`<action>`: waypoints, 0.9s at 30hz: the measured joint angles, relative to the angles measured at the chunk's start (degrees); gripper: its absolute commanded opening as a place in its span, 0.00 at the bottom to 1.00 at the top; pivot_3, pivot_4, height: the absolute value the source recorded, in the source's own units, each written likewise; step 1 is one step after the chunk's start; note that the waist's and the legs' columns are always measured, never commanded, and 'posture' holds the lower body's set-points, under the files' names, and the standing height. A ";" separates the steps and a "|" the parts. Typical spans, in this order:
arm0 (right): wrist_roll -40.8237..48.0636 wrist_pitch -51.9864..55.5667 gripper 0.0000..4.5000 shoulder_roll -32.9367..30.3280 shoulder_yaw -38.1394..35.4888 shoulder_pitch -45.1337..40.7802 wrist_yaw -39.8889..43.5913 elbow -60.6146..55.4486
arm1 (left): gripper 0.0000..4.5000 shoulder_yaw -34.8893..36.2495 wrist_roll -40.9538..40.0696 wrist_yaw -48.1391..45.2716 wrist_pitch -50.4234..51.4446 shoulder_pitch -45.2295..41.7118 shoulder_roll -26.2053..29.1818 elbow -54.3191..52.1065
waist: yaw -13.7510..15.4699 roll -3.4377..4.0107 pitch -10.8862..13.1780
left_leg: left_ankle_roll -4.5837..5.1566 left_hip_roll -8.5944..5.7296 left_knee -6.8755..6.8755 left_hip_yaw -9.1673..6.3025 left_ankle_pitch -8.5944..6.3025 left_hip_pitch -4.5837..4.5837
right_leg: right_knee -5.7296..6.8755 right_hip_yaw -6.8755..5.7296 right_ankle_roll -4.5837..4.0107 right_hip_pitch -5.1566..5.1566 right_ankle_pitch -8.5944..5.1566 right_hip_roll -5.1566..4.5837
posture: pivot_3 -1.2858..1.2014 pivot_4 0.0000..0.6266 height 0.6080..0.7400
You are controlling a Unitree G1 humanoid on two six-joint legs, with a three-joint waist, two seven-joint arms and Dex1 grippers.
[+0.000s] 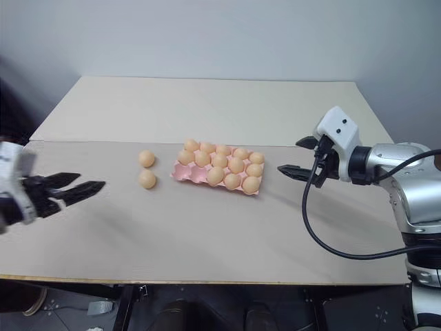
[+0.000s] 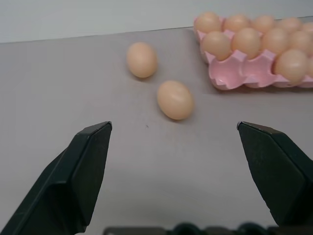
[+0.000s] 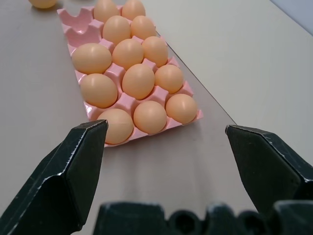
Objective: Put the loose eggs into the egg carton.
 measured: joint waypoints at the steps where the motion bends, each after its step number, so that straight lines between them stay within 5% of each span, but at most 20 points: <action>1: 0.00 0.00 1.00 0.00 -0.01 0.03 -0.05 -0.17 | 1.00 -1.36 -0.24 2.18 1.55 -1.50 -1.60 -1.32 | -0.02 0.00 0.00 | 0.00 0.00 0.00 0.00 0.00 -0.02 | 0.01 0.01 0.00 -0.02 0.00 0.01 | 0.52 0.24 1.00; 12: 0.06 0.13 1.00 0.05 -0.26 0.98 -0.56 -1.78 | 1.00 -12.91 9.50 20.00 5.97 -11.75 -14.67 2.86 | 0.05 -0.01 0.00 | -0.04 -0.04 0.01 -0.03 0.03 0.12 | -0.04 0.01 0.00 0.11 0.00 0.00 | 0.52 0.24 1.00; 27: 0.17 1.81 1.00 0.04 -0.36 1.18 -0.84 -3.33 | 1.00 -19.28 19.52 23.55 -5.27 -18.50 -24.15 18.86 | 0.16 -0.01 0.00 | -0.09 -0.07 0.03 -0.04 0.06 0.09 | -0.03 -0.02 0.00 0.10 0.00 -0.02 | 0.52 0.24 1.00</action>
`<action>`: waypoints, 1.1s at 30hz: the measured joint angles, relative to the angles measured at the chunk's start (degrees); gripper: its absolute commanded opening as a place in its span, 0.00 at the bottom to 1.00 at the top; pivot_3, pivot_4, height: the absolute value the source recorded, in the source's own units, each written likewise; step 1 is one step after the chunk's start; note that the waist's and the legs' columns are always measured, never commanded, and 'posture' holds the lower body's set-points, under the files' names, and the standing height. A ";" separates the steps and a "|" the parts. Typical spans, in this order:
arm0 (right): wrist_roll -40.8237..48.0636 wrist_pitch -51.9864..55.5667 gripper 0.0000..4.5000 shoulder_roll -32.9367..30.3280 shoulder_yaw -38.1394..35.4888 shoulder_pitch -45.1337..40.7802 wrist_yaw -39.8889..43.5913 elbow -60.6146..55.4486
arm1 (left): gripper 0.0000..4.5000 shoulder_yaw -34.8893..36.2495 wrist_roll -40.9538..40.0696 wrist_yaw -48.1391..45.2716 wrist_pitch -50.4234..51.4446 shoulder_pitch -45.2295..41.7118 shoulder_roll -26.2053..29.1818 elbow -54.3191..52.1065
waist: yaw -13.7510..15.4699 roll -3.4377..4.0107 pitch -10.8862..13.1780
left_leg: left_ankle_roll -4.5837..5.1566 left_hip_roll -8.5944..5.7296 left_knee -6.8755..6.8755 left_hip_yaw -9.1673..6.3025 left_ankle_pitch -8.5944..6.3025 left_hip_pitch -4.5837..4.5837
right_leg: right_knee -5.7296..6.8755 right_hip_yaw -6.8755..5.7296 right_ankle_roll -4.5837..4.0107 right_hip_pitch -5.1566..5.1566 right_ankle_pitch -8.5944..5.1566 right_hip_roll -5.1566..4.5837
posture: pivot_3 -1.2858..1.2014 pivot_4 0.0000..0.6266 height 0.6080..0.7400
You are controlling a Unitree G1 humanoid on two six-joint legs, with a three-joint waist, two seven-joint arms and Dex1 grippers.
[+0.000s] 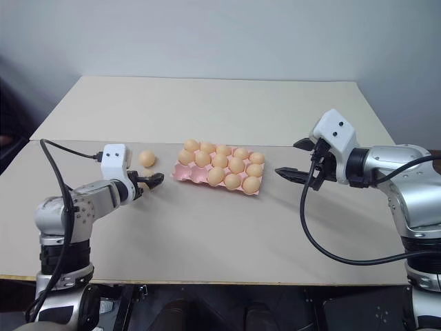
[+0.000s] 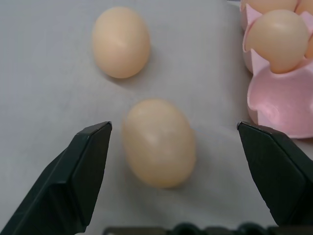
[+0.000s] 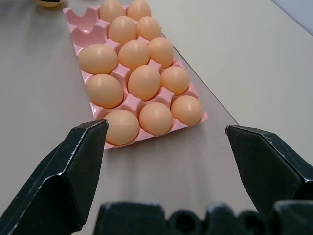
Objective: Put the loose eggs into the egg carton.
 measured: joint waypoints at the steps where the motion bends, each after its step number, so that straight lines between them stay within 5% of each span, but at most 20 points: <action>1: 0.05 0.14 1.00 0.00 -0.02 0.04 0.06 -0.22 | 1.00 -0.11 0.32 -0.05 -0.17 -0.37 -0.20 0.88 | -0.01 0.00 0.00 | 0.00 0.00 0.00 0.00 0.00 0.00 | 0.00 0.00 0.00 0.00 0.00 0.00 | 0.52 0.24 1.00; 21: 7.21 2.76 1.00 -2.14 -2.28 2.41 4.21 -6.14 | 1.00 -2.83 6.00 -1.26 -5.10 -3.34 -3.22 8.94 | 0.02 -0.01 0.00 | 0.00 -0.01 0.03 -0.06 0.00 0.00 | 0.01 -0.05 0.01 0.05 0.01 0.00 | 0.52 0.24 1.00; 31: 8.41 2.85 1.00 -2.56 -2.51 3.29 3.17 -6.99 | 0.41 -2.78 6.54 -3.00 -6.16 -2.57 -2.31 8.54 | -0.02 -0.01 0.00 | 0.00 -0.01 0.03 -0.07 0.00 -0.01 | 0.01 -0.05 0.01 0.04 0.01 0.00 | 0.52 0.24 1.00; 33: 8.50 2.85 1.00 -2.69 -2.59 3.31 3.09 -6.99 | 0.38 -2.61 6.33 -4.12 -6.19 -1.96 -1.21 7.16 | -0.03 -0.01 0.00 | 0.00 -0.01 0.03 -0.07 0.00 0.00 | 0.01 -0.05 0.01 0.04 0.01 0.00 | 0.52 0.24 1.00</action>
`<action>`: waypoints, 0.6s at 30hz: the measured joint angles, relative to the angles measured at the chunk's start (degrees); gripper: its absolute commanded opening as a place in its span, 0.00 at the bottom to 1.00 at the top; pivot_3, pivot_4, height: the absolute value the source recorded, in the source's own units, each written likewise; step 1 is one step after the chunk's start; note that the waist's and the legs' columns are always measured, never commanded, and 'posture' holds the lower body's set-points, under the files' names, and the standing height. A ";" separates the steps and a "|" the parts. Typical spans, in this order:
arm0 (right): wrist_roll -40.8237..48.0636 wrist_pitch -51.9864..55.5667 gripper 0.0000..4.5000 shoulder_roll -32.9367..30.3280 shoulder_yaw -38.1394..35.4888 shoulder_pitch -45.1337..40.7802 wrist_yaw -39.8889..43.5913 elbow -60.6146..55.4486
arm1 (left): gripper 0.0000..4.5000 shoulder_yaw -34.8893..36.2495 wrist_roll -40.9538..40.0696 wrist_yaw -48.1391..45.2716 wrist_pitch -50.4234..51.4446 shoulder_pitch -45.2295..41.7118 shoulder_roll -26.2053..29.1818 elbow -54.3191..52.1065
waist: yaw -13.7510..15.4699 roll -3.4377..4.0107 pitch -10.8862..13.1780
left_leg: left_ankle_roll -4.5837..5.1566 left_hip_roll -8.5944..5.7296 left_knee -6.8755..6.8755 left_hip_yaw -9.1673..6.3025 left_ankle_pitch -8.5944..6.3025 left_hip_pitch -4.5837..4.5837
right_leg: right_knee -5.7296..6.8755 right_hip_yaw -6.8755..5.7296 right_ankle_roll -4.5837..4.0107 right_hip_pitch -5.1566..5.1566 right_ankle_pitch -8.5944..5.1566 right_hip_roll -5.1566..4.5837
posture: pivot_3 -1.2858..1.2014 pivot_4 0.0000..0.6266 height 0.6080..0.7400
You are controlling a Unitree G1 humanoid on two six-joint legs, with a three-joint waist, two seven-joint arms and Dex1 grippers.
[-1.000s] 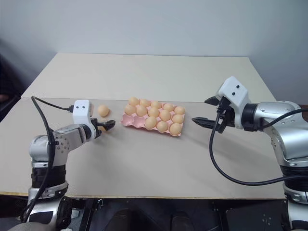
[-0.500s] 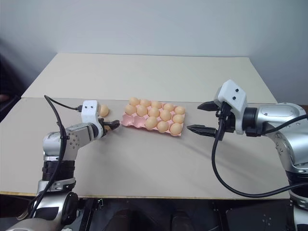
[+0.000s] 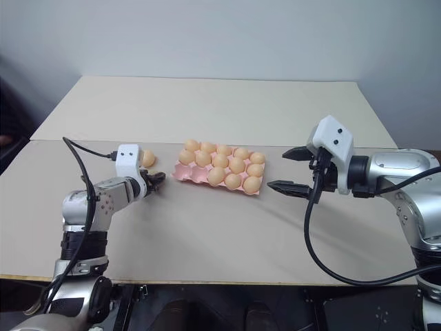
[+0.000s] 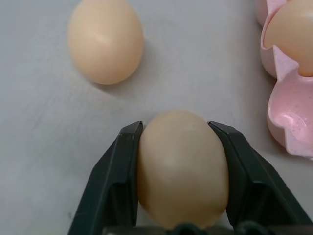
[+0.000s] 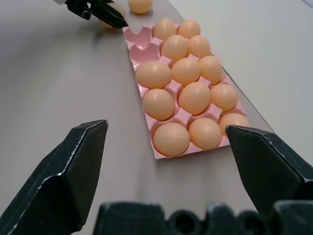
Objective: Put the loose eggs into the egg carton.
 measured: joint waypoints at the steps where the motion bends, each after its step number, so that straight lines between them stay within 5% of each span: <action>1: 0.08 0.00 1.00 -0.15 -0.01 0.00 -0.02 0.00 | 0.38 0.17 -0.16 -0.51 -0.01 0.07 0.45 -0.87 | 0.03 0.00 0.00 | 0.00 0.00 0.00 0.00 0.00 -0.01 | 0.00 0.00 0.00 0.00 0.00 0.00 | 0.52 0.24 1.00; 9: 0.39 0.01 1.00 -0.46 -0.56 0.47 -0.71 -0.44 | 0.38 1.60 -5.99 -7.84 -0.52 -2.36 1.00 -10.15 | 0.30 0.00 0.00 | 0.00 -0.02 0.01 -0.04 0.00 -0.04 | -0.01 -0.04 0.01 0.05 0.01 -0.02 | 0.52 0.24 1.00; 18: 0.52 0.69 1.00 -0.87 -1.92 2.50 -1.61 -2.20 | 0.37 -13.63 -3.33 -17.27 -13.10 -3.47 -2.45 -4.19 | 0.02 0.01 0.00 | 0.02 -0.03 0.01 -0.04 -0.01 0.03 | -0.04 0.00 0.01 0.07 0.00 0.00 | 0.52 0.24 1.00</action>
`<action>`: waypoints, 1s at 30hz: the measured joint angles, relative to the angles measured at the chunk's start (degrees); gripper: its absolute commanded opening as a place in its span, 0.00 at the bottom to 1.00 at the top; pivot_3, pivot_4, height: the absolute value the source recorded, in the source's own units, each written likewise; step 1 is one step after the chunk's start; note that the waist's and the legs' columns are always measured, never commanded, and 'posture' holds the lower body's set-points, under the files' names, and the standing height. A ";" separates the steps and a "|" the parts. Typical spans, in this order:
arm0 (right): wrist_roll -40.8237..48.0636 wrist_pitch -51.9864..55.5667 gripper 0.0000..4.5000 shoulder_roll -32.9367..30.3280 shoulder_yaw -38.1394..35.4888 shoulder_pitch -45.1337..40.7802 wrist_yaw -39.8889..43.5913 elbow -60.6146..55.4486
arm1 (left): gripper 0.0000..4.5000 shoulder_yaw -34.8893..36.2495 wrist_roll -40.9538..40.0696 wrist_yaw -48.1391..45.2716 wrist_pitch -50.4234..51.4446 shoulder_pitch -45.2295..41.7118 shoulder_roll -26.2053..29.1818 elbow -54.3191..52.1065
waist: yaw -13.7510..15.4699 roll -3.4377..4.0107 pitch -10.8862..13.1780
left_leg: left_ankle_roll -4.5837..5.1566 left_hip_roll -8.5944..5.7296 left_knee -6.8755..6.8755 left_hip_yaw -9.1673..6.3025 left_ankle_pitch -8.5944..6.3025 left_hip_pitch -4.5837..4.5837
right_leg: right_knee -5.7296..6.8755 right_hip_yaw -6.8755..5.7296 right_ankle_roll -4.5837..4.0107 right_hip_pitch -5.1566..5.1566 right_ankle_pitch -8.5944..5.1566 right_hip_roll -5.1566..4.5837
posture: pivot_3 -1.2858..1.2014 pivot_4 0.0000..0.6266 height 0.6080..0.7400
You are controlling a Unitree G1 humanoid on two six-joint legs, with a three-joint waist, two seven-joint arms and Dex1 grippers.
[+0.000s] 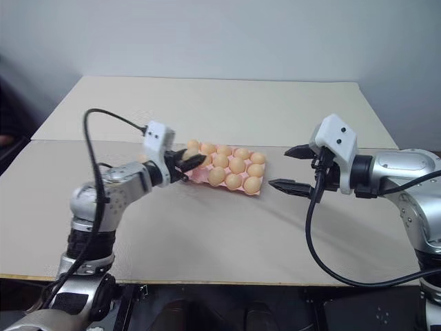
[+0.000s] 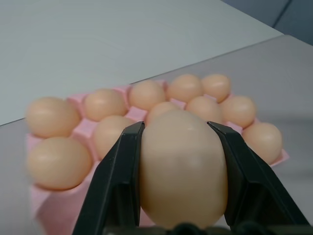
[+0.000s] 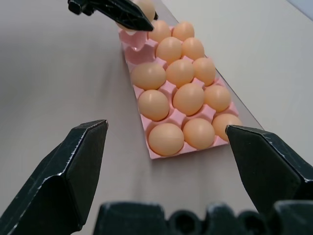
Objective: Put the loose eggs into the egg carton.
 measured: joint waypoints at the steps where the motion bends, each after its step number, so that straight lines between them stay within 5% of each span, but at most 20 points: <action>1: 0.06 0.32 1.00 0.00 -0.08 0.17 -0.11 -0.25 | 0.37 -0.63 0.71 -0.10 -0.79 -0.01 -0.07 1.35 | -0.07 0.00 0.00 | 0.01 0.00 0.00 0.00 0.00 0.00 | 0.00 0.01 0.00 -0.01 0.00 0.00 | 0.52 0.24 1.00; 16: 2.05 1.69 1.00 -0.82 -2.31 2.53 -2.62 -2.53 | 0.37 -1.68 5.27 1.34 -5.39 -0.64 -2.52 7.61 | 0.07 0.00 0.00 | 0.04 0.00 0.02 -0.03 -0.01 -0.04 | 0.00 -0.03 0.00 0.00 0.00 0.00 | 0.52 0.24 1.00; 25: 2.08 1.69 1.00 -1.22 -2.28 2.49 -3.09 -2.49 | 0.99 -1.18 5.72 2.58 -5.25 -0.43 -2.26 7.77 | 0.07 0.00 0.00 | 0.03 0.00 0.02 -0.04 -0.01 -0.04 | 0.00 -0.03 0.00 0.00 0.00 0.00 | 0.52 0.24 1.00; 30: 2.09 1.69 1.00 -1.21 -2.14 2.21 -3.12 -2.46 | 1.00 -0.42 5.54 2.49 -4.18 0.03 -1.72 6.71 | 0.06 0.00 0.00 | 0.03 0.00 0.02 -0.04 -0.01 -0.04 | 0.01 -0.03 0.01 0.00 0.00 0.00 | 0.52 0.24 1.00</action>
